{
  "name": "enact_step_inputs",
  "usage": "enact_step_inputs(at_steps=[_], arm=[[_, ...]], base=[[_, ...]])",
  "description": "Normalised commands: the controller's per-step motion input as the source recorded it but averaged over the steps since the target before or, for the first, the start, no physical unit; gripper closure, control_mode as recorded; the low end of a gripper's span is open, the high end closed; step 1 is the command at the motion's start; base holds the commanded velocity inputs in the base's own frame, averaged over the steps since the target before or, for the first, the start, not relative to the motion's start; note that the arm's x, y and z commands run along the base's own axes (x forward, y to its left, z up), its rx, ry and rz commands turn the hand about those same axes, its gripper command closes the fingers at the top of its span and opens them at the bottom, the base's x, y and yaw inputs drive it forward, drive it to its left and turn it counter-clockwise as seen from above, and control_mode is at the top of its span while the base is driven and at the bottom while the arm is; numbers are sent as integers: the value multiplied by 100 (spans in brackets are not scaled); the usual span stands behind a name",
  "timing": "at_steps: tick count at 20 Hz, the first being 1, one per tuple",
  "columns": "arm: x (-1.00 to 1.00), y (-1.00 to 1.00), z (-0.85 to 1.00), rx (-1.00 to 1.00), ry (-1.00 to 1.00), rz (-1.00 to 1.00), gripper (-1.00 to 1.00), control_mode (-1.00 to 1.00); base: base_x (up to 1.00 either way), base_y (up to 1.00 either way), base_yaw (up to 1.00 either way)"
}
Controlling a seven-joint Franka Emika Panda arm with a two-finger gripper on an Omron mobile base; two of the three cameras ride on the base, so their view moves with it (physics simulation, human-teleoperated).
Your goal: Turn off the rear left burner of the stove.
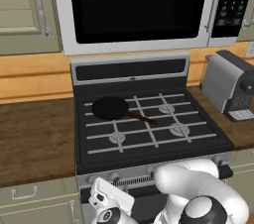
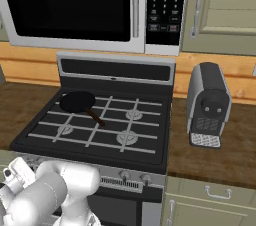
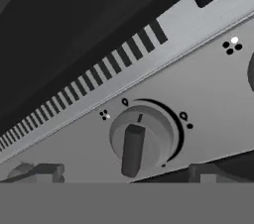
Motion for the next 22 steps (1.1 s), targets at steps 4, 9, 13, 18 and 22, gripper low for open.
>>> enact_step_inputs(at_steps=[4, 9, 13, 18, 22], arm=[[21, 5, -36, -6, 0, 3, -100, -100], [17, 15, -21, -4, 0, 1, -100, -100], [2, 6, 1, 0, 0, 0, -100, -100], [0, 0, 17, 0, 0, 0, -100, -100], [0, 6, 9, 0, 0, 0, -100, -100]], base=[[0, 0, 0], [0, 0, 0], [0, 0, 0], [0, 0, 0], [0, 0, 0]])
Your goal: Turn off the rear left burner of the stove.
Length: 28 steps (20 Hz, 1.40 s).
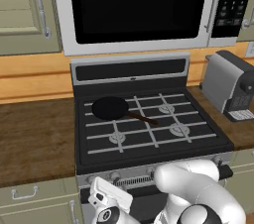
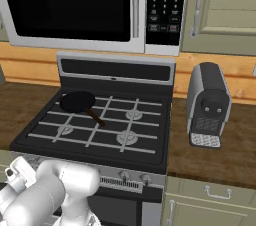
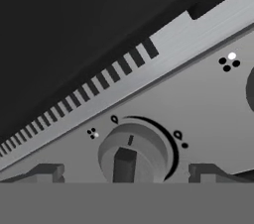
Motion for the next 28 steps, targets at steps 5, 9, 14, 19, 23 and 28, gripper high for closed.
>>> enact_step_inputs(at_steps=[5, 9, 14, 19, 23, 28], arm=[[0, 0, 0, 0, 0, 0, -100, -100], [4, 0, 0, 0, 0, 0, 100, -100], [8, 0, 2, 1, 0, 0, 100, -100], [2, 0, 8, 9, 0, -6, 100, -100], [0, -12, 16, 25, 0, -14, 100, -100], [0, -31, 22, 56, 0, -22, 100, -100]], base=[[0, 0, 0], [0, 0, 0], [0, 0, 0], [0, 0, 0], [0, 0, 0], [0, 0, 0]])
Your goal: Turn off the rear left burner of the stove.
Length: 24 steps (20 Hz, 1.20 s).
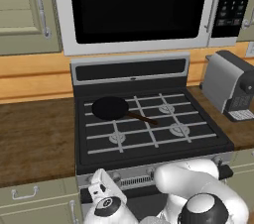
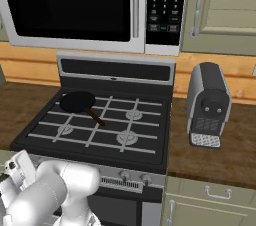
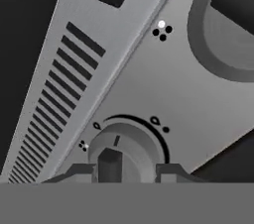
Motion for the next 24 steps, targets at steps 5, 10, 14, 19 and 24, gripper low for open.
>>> enact_step_inputs(at_steps=[5, 10, 14, 19, 24], arm=[[0, -39, 20, 62, 0, -24, 100, -100], [0, -42, 19, 66, 0, -26, 100, -100], [0, -34, 17, 67, 0, -29, 100, -100], [0, -36, 14, 68, 0, -33, 100, -100], [0, -39, 12, 71, 0, -37, 100, -100]], base=[[0, 0, 0], [0, 0, 0], [0, 0, 0], [0, 0, 0], [0, 0, 0]])
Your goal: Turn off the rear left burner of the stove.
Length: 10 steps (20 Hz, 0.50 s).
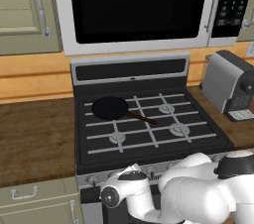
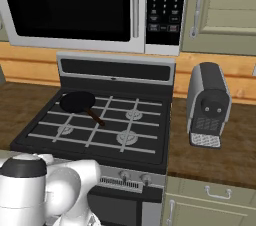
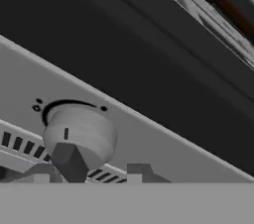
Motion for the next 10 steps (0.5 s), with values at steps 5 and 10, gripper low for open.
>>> enact_step_inputs(at_steps=[5, 10], arm=[[0, -33, 14, 73, -2, -41, 100, -100], [0, -28, 21, 74, -4, -44, 100, -100]], base=[[0, 0, 0], [0, 0, 0]])
